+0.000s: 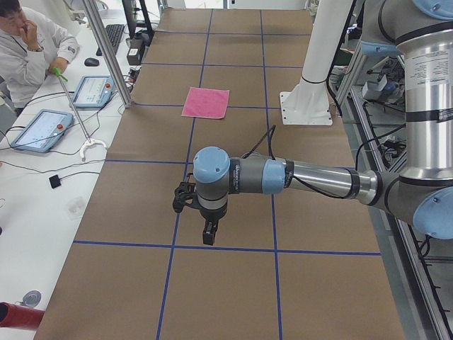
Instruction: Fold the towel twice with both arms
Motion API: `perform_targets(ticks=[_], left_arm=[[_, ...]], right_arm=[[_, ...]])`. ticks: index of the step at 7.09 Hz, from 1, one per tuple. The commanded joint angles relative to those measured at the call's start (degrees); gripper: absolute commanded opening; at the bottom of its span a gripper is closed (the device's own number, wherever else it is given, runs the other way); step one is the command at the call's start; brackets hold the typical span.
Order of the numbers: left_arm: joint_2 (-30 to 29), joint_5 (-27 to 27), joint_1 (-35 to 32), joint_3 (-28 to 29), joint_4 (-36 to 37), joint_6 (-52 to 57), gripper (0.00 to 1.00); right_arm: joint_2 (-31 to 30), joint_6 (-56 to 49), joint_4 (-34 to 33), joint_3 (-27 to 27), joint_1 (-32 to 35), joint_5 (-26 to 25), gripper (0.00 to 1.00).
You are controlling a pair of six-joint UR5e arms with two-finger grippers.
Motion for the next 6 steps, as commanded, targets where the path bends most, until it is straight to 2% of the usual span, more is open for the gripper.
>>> perform_targets(ticks=[1,3,5,6], left_arm=[[0.1,0.1,-0.1,-0.4,-0.1,0.1,1.00],[0.1,0.0,0.0,-0.7,0.1,0.0,1.00],[-0.5,0.0,1.1,-1.1,-0.3,-0.2,1.00],[-0.7,-0.1,1.1,-1.1,-0.3,-0.3,1.00]], right_arm=[[0.1,-0.1,0.0,0.3,0.0,0.0,1.00],[0.2,-0.1,0.0,0.4,0.0,1.3,1.00],[0.4,0.3,0.0,0.4,0.0,12.4,1.00],[0.4,0.5,-0.1,-0.1,0.0,16.1,1.00]])
